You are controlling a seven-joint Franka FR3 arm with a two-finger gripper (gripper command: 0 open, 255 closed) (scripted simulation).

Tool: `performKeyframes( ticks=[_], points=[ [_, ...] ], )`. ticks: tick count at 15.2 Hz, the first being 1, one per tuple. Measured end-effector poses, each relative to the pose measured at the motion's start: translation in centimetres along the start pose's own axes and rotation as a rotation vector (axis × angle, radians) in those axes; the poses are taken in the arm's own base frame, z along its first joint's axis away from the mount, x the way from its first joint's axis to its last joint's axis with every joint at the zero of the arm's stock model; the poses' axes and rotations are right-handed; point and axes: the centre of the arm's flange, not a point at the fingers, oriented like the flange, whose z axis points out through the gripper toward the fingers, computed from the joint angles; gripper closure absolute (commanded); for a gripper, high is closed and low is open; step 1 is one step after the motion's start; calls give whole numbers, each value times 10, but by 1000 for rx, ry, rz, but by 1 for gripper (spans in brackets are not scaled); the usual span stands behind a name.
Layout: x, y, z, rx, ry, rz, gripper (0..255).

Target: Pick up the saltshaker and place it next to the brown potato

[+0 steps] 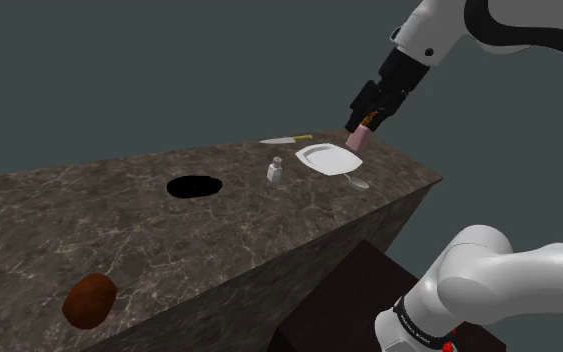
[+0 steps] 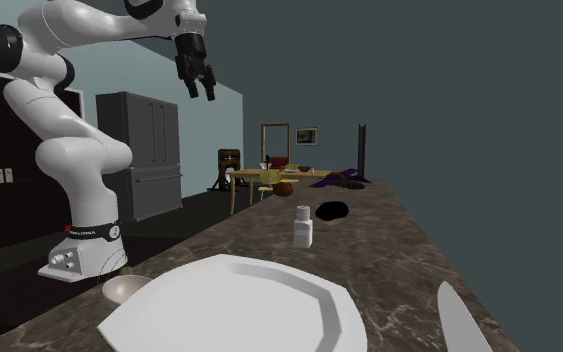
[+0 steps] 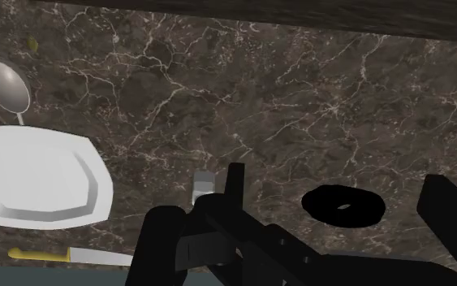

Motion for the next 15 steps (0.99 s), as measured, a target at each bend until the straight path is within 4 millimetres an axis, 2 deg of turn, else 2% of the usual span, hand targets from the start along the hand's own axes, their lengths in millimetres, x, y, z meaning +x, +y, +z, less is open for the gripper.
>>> performKeyframes(
  ticks=[2,4,15],
  points=[
    [2,1,5,-2,2,3,0],
    [10,4,23,-10,10,12,0],
    [70,26,145,-58,69,75,0]
  ],
)
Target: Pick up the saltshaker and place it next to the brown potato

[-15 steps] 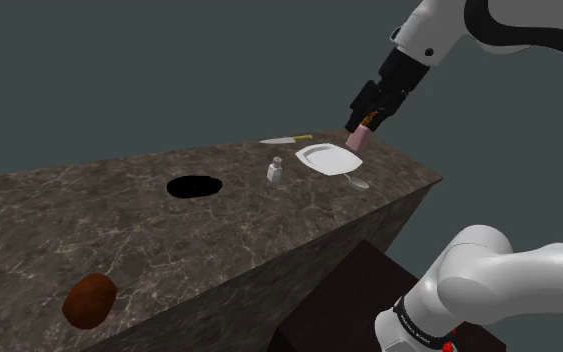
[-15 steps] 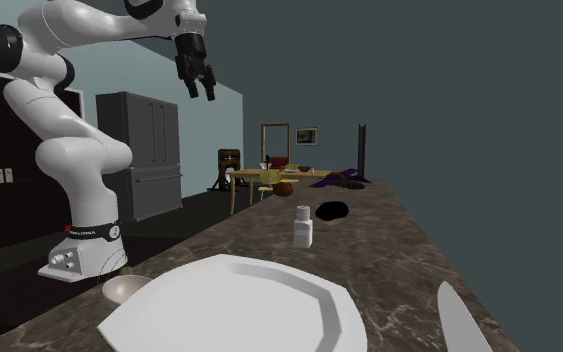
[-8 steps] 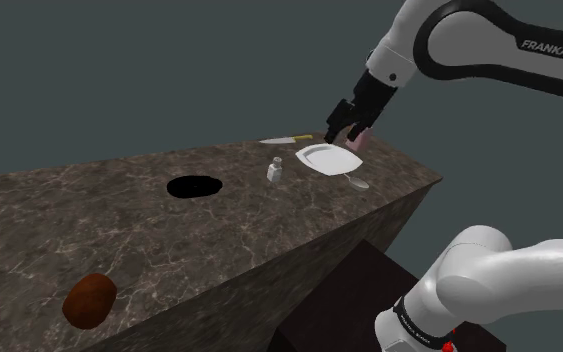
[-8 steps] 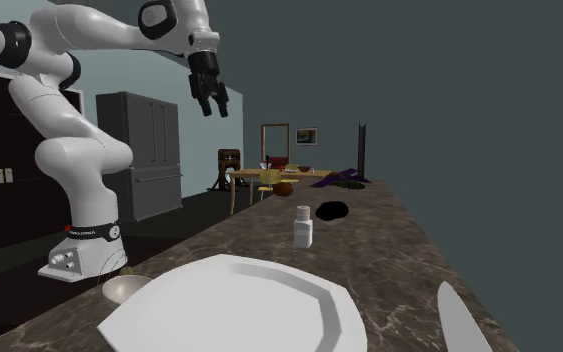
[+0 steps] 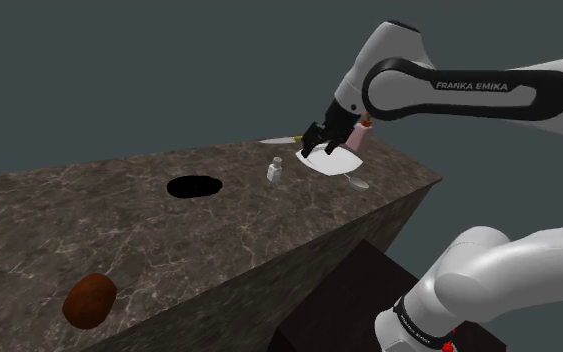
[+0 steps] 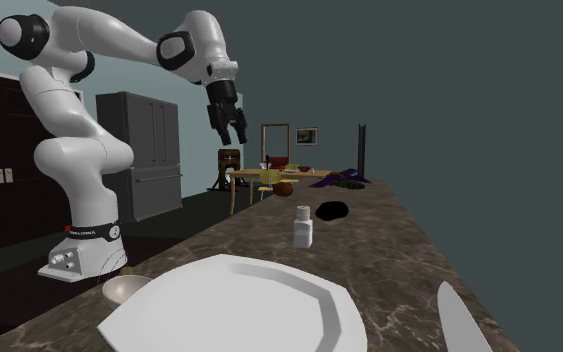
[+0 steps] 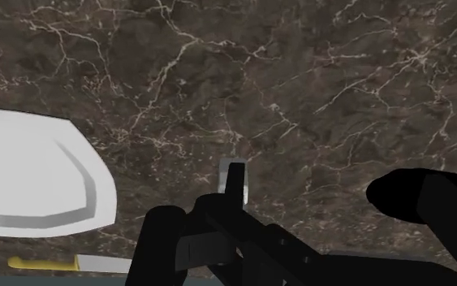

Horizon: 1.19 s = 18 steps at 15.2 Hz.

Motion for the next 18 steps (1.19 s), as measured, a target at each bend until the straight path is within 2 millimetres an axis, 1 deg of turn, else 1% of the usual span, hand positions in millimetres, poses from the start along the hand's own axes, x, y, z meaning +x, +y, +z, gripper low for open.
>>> performKeyframes(
  ticks=[2,4,5,6,8,11,13,18],
  points=[
    [14,1,26,-9,11,12,0],
    [25,6,45,-18,24,23,0],
    [29,10,58,-23,28,29,0],
    [38,13,69,-27,34,35,0],
    [50,11,89,-36,46,46,0],
    [65,20,126,-50,62,63,0],
    [78,28,143,-59,74,75,0],
    [107,39,199,-80,102,103,0]
  ],
)
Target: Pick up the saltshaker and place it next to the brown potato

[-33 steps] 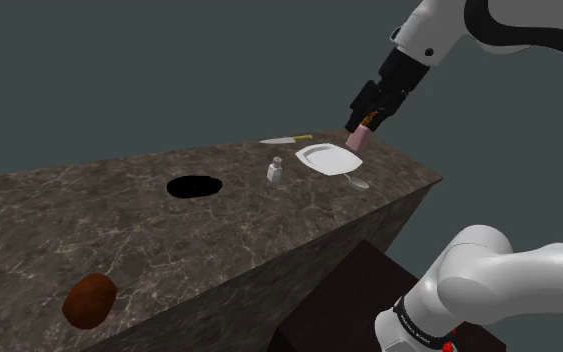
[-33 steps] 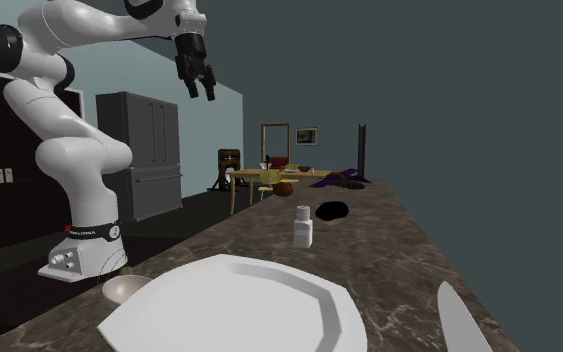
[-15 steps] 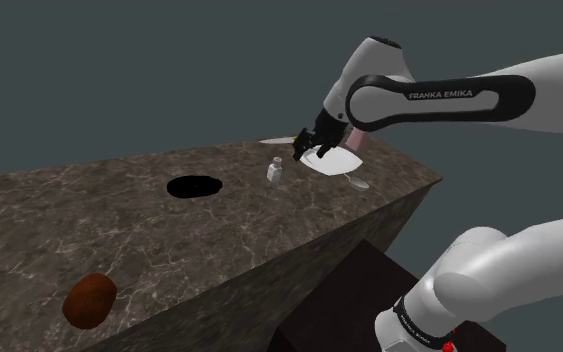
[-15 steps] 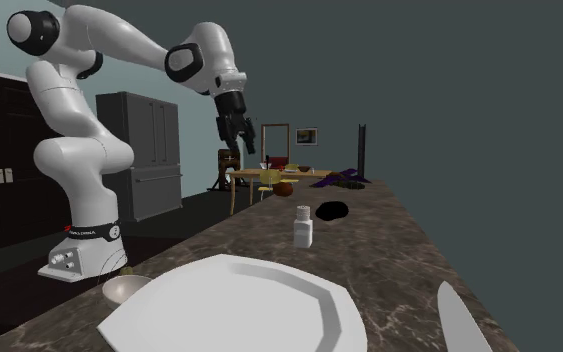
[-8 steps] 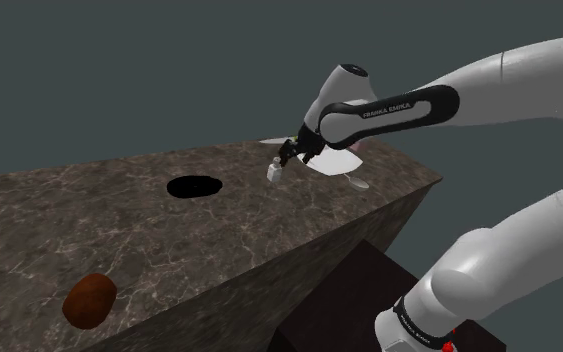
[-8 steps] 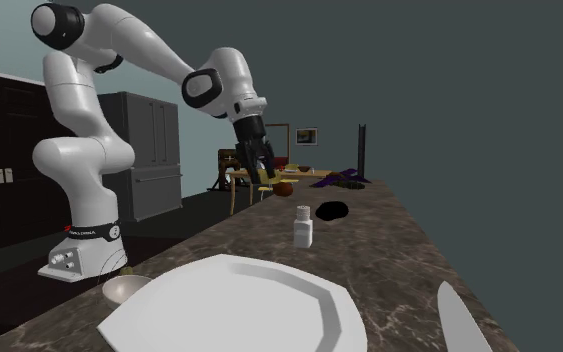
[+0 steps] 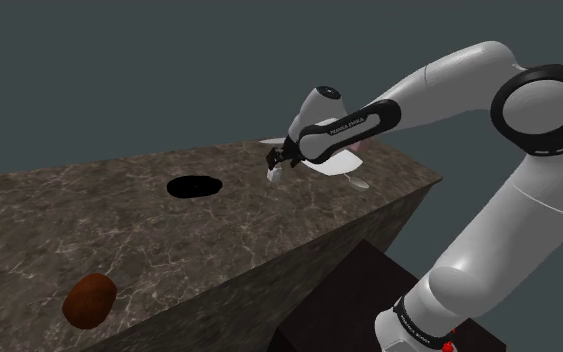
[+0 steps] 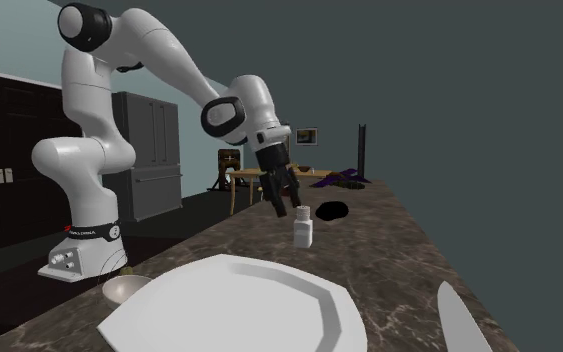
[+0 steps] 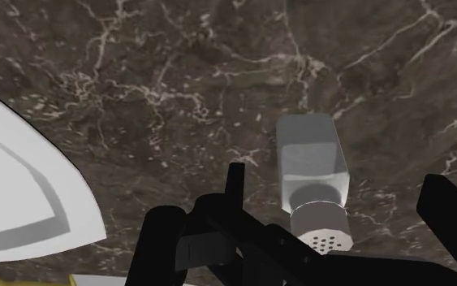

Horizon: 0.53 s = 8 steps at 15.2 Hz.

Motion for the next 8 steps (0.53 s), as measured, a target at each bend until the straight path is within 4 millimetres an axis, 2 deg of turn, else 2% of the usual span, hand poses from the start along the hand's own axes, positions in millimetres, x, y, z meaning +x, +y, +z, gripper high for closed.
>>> performKeyframes(
  ticks=[8],
  points=[
    [6,0,46,-4,6,5,0]
  ],
)
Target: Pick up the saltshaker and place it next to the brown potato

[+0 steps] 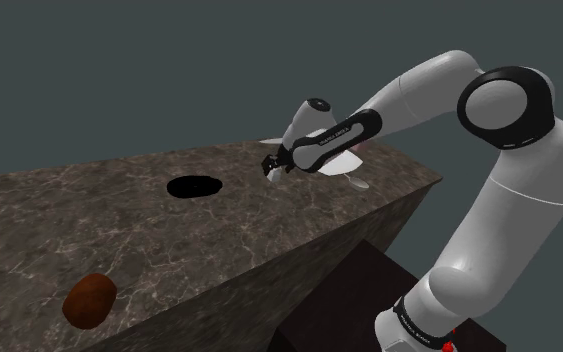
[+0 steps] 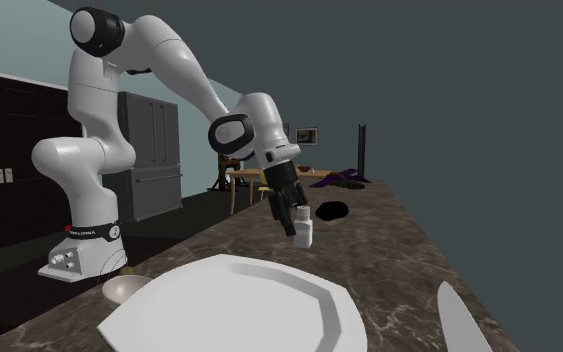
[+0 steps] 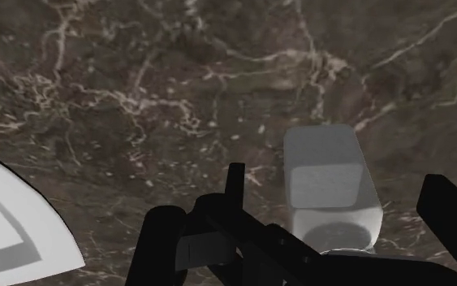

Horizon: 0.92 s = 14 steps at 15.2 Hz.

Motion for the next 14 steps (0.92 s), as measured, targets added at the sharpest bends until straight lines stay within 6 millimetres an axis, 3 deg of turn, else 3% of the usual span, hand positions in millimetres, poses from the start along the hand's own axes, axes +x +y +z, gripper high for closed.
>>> performKeyframes(
  ticks=[6,7,14],
  points=[
    [-1,1,4,0,0,0,0],
    [-1,1,4,0,0,0,255],
    [-1,0,4,0,1,0,255]
  ],
)
